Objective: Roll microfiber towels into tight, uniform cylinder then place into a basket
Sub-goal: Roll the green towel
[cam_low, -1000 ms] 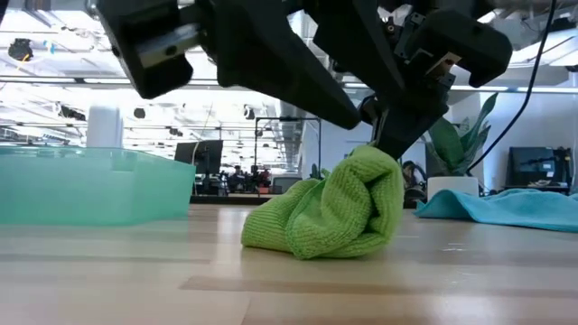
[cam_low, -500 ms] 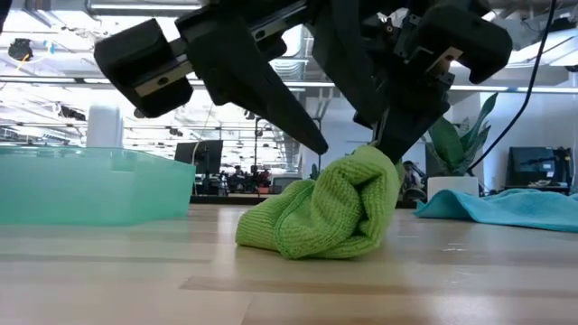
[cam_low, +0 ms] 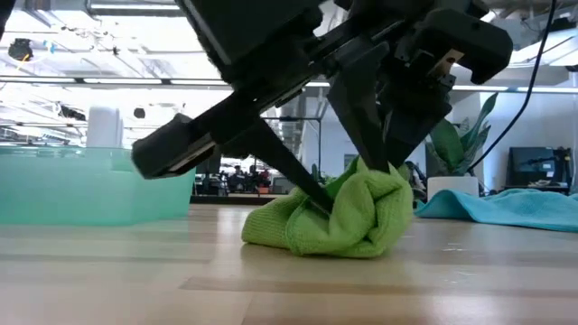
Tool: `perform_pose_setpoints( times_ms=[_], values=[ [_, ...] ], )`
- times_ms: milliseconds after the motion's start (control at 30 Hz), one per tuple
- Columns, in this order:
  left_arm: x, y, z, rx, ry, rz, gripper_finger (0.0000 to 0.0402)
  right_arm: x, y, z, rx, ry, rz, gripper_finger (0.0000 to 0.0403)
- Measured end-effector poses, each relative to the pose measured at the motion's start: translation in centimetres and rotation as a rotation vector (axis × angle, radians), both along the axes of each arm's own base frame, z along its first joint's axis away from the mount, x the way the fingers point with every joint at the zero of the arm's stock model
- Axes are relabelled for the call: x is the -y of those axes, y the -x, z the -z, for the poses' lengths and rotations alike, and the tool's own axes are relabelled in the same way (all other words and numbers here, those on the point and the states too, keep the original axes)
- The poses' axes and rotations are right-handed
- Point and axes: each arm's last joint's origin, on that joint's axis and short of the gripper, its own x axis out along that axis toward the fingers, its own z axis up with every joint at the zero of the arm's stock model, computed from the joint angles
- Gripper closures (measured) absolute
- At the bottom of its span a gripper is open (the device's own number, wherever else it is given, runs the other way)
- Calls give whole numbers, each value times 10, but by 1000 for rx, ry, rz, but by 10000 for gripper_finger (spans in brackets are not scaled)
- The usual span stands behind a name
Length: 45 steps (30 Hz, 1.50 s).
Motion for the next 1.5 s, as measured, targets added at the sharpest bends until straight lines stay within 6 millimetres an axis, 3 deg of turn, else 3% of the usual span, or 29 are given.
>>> perform_pose_setpoints(
  times_ms=[133,400,833,1033,1133,1500],
  values=[
    [2,1,0,23,52,-96,280,-1,1,0,-11,-32,1,384],
    [9,5,0,35,163,-211,392,-6,4,0,-72,-135,36,390],
    [8,12,-6,6,384,-446,396,-42,18,0,-204,-268,200,387],
    [12,20,-43,74,530,-506,396,-64,26,-1,-233,-309,199,391],
    [11,22,-51,58,628,-570,396,-72,27,-3,-229,-345,179,390],
    [-1,26,-25,-60,771,-672,395,-66,19,18,-273,-324,214,389]
  ],
)
